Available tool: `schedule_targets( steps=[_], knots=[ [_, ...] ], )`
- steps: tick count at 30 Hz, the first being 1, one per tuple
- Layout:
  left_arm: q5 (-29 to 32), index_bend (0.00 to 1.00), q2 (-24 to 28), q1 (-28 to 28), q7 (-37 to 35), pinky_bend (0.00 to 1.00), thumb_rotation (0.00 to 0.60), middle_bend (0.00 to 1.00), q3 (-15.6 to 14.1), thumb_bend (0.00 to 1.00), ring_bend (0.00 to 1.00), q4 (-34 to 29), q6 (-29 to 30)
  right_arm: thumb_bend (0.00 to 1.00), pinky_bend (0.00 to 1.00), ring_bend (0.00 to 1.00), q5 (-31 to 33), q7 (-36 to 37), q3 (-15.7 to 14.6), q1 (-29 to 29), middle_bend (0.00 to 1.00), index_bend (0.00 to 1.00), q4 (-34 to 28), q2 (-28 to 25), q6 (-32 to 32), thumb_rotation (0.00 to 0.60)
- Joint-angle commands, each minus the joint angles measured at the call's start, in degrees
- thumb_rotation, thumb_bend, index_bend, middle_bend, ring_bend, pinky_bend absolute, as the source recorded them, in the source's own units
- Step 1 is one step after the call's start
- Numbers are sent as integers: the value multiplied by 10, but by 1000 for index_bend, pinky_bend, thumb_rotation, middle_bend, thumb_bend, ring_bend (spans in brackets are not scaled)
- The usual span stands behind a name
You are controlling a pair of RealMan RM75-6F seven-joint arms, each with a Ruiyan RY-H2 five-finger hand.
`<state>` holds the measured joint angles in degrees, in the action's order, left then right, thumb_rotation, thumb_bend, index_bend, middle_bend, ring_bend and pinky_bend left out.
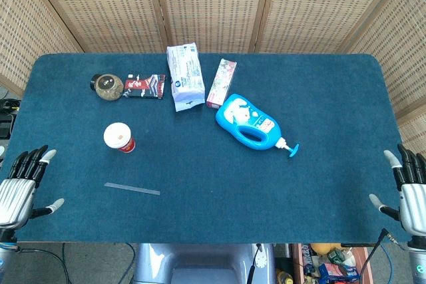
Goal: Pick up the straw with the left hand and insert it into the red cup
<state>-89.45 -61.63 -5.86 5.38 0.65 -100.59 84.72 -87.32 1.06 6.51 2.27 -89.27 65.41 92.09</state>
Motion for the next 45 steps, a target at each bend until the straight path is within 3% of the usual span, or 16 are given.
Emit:
schedule_targets(
  steps=[1, 13, 19, 22, 28, 31, 36, 45],
  knots=[
    [-3, 0, -1, 0, 1, 0, 600, 0, -1, 158, 0, 2, 1, 5, 0, 0, 1, -1, 0, 0, 0, 0, 1, 0, -1, 600],
    [-44, 0, -23, -19, 7, 0, 600, 0, -6, 158, 0, 23, -10, 5, 0, 0, 0, -5, -2, 0, 0, 0, -1, -4, -4, 600],
    [-106, 0, -37, -84, -18, 0, 600, 0, -14, 158, 0, 44, -81, 0, 0, 0, -2, -18, -14, 9, 0, 0, -5, -16, -37, 600],
    [-123, 33, -52, -135, -25, 0, 600, 0, -3, 158, 0, 45, -135, 0, 0, 0, 3, -26, -15, 12, 0, 0, -7, -14, -45, 600],
    [-99, 293, -87, -186, 7, 0, 600, 0, 18, 158, 0, 47, -204, 0, 0, 0, 14, -28, -13, 15, 0, 0, -5, -12, -55, 600],
    [-71, 377, -117, -220, 33, 0, 600, 0, 29, 159, 0, 54, -260, 0, 0, 0, 20, -24, -11, 16, 0, 0, -4, -12, -59, 600],
    [-25, 419, -150, -244, 70, 0, 600, 0, 35, 158, 0, 65, -304, 0, 0, 0, 26, -21, -10, 17, 0, 0, -1, -12, -63, 600],
    [17, 462, -186, -253, 109, 0, 600, 0, 29, 198, 0, 89, -320, 0, 0, 0, 26, -21, -12, 20, 0, 0, 1, -11, -68, 600]
  ],
)
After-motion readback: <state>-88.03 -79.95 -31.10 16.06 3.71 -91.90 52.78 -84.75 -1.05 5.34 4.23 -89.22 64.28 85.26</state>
